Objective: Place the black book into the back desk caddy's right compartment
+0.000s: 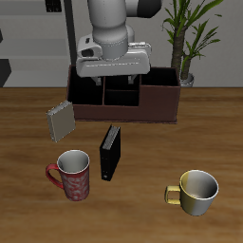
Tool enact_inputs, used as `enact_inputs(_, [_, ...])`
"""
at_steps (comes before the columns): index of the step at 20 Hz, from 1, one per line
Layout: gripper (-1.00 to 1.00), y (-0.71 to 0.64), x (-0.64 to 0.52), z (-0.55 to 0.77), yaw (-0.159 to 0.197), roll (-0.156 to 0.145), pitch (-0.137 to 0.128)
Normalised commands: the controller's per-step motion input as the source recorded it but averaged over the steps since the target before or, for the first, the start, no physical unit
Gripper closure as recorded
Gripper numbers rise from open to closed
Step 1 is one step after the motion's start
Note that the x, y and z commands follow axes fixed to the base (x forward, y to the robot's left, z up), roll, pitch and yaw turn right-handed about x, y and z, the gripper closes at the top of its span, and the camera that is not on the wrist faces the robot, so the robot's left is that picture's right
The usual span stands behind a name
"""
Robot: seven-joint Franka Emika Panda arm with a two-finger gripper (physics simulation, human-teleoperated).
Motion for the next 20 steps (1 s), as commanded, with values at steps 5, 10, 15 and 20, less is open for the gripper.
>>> enact_inputs(5, [-1.0,-0.22,0.22,0.05,0.015,-0.04,-0.016])
enact_inputs(10, [-1.0,-0.11,0.27,0.04,0.023,-0.025,-0.036])
enact_inputs(15, [-1.0,0.03,0.27,-0.08,0.018,-0.027,-0.032])
enact_inputs(20, [-1.0,-0.02,0.19,-0.14,0.007,-0.006,-0.024])
